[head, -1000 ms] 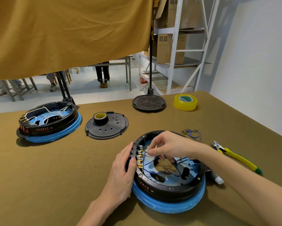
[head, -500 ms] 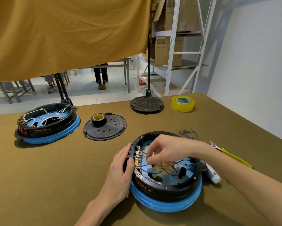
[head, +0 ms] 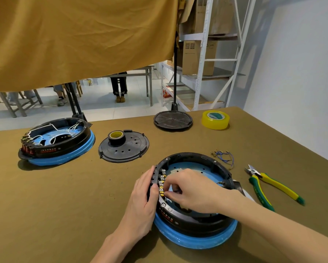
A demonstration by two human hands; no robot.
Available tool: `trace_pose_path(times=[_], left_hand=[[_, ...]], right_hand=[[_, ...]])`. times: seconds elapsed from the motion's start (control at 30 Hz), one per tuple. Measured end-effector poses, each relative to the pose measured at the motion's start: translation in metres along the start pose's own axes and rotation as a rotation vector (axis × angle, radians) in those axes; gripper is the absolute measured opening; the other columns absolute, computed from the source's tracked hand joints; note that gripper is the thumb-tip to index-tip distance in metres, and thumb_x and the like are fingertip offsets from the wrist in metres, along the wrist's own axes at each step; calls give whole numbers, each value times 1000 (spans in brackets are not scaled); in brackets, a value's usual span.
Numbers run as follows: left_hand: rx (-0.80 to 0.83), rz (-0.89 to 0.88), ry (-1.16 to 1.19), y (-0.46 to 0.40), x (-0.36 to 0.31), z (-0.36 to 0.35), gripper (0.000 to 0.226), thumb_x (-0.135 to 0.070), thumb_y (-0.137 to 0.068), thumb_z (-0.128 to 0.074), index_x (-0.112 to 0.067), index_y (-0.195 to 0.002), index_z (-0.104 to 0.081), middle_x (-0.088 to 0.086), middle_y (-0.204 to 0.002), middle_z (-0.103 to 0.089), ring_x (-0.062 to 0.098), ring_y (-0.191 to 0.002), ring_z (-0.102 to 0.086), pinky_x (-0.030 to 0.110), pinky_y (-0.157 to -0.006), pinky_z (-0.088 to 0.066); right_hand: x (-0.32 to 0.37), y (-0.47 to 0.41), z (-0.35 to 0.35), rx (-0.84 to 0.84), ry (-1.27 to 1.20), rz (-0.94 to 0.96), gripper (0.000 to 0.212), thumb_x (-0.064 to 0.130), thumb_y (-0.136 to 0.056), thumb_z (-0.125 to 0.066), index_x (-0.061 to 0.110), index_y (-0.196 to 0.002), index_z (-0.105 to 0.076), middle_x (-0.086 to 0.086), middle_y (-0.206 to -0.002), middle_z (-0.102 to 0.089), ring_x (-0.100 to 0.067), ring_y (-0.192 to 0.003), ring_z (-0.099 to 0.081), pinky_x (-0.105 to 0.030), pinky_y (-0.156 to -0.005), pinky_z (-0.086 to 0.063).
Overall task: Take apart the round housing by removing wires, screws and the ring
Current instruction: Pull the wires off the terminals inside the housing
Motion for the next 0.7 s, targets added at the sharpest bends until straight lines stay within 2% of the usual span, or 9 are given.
trace_pose_path(times=[0.07, 0.2, 0.33, 0.43, 0.5, 0.6, 0.7], left_hand=[[-2, -4, 3, 0, 0, 1, 70, -76, -92, -21, -44, -155, -20, -26, -158, -31, -16, -145, -21, 24, -122, -22], [-11, -8, 15, 0, 1, 2, 73, -72, -94, -24, -37, -158, -25, -23, -158, -36, -13, -145, -26, 27, -122, -26], [-22, -25, 7, 0, -1, 3, 64, -70, -96, -25, -43, -154, -25, -25, -155, -38, -14, -144, -27, 25, -121, -26], [-24, -28, -4, 1, -3, 3, 57, -67, -97, -25, -47, -151, -24, -25, -154, -40, -11, -145, -28, 30, -123, -28], [-20, -26, -13, 0, -3, 3, 57, -67, -97, -23, -48, -151, -24, -24, -155, -40, -9, -145, -29, 35, -124, -29], [-10, -16, -17, -1, -3, 3, 63, -69, -96, -21, -44, -153, -23, -19, -159, -38, -7, -147, -27, 41, -125, -29], [-11, -17, -13, -1, -3, 3, 64, -69, -96, -21, -42, -154, -23, -19, -160, -36, -7, -148, -26, 42, -125, -28]], right_hand=[[0, 0, -2, -27, 32, 20, 11, 39, -99, -59, 30, -98, -66, 19, -70, -47, 7, -71, -46, -21, -63, -35], [0, -1, -3, -39, 16, 17, 13, 39, -97, -60, 29, -90, -65, 13, -83, -62, -5, -80, -53, -32, -75, -49], [-5, -3, 2, 56, -130, 17, 14, 35, -98, -63, 26, -90, -70, 13, -82, -67, -5, -81, -60, -29, -74, -50], [-5, -1, 0, 32, -136, 51, 16, 30, -98, -64, 25, -83, -67, 13, -76, -63, -4, -76, -56, -17, -68, -40], [-5, 0, -1, 12, -147, 55, 19, 28, -98, -64, 28, -79, -63, 14, -73, -60, -4, -75, -54, -13, -67, -36], [-8, 2, -1, -6, -165, 30, 18, 31, -97, -66, 32, -79, -64, 16, -75, -61, -4, -77, -56, -15, -68, -36], [-9, 4, -4, -42, -124, 20, 15, 35, -96, -66, 30, -82, -68, 17, -75, -61, -3, -78, -56, -19, -69, -41]])
Point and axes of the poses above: each hand's wrist, its own y-axis away from the middle knuckle, its own z-axis out of the back of the hand, x = y × z, the point moved 2 cm from there along -y, towards the middle knuckle
